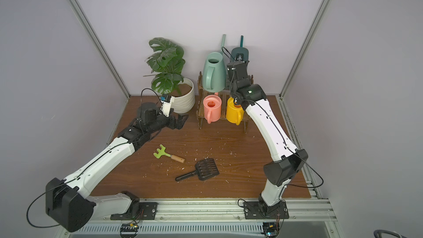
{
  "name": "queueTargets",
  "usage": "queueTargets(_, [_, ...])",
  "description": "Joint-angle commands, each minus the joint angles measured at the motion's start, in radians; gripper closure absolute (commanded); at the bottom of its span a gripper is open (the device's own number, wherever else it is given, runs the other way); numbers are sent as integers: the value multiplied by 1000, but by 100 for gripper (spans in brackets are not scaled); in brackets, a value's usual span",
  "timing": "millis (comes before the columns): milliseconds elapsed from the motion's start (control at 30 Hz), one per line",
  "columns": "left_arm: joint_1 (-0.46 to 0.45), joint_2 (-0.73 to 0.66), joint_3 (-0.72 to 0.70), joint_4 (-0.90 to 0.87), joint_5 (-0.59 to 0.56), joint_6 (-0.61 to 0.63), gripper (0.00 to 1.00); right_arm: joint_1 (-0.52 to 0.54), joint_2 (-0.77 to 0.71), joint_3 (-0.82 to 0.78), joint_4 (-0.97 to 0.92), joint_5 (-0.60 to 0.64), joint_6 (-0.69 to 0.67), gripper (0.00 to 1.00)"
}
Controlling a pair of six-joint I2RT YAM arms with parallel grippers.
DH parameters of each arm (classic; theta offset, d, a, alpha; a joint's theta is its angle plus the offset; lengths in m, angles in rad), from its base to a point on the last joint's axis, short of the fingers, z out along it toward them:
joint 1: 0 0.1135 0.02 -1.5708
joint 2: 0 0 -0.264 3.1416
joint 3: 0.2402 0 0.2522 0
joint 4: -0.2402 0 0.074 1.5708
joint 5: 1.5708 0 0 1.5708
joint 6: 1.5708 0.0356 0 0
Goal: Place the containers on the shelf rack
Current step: 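Place the container on the shelf.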
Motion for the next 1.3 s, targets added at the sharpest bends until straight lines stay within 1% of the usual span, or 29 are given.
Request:
queueTargets(0, [-12, 7, 23, -6, 15, 10, 1, -16, -67, -30, 59, -24, 12, 100])
queueTargets(233, [-12, 14, 29, -12, 19, 6, 1, -36, -93, -66, 68, -65, 16, 99])
queueTargets(300, [-11, 15, 29, -13, 20, 7, 1, -37, -94, -69, 68, -68, 14, 88])
queueTargets(367, [-12, 17, 29, -13, 20, 6, 1, -42, -94, -76, 67, -67, 15, 80])
queueTargets(433, [-12, 16, 29, -14, 20, 6, 1, -46, -96, -82, 68, -68, 16, 75])
queueTargets(500, [-11, 16, 29, -16, 17, 6, 1, -48, -99, -88, 68, -68, 19, 71])
queueTargets(633, [-11, 15, 28, -17, 11, 9, 1, -50, -107, -99, 68, -62, 22, 67])
queueTargets(867, [-11, 16, 30, -21, -7, 18, 1, -52, -125, -107, 67, -72, 23, 54])
queueTargets(1067, [-7, 7, 36, -27, -102, 55, 1, -52, -199, -157, 116, -99, 10, 38])
queueTargets(1167, [37, 0, 31, -15, -103, 61, 1, -52, -266, -217, 169, -113, -10, 30])
queueTargets(1267, [135, -12, -7, 33, -102, 53, 1, -52, -361, -327, 232, -110, -33, 24])
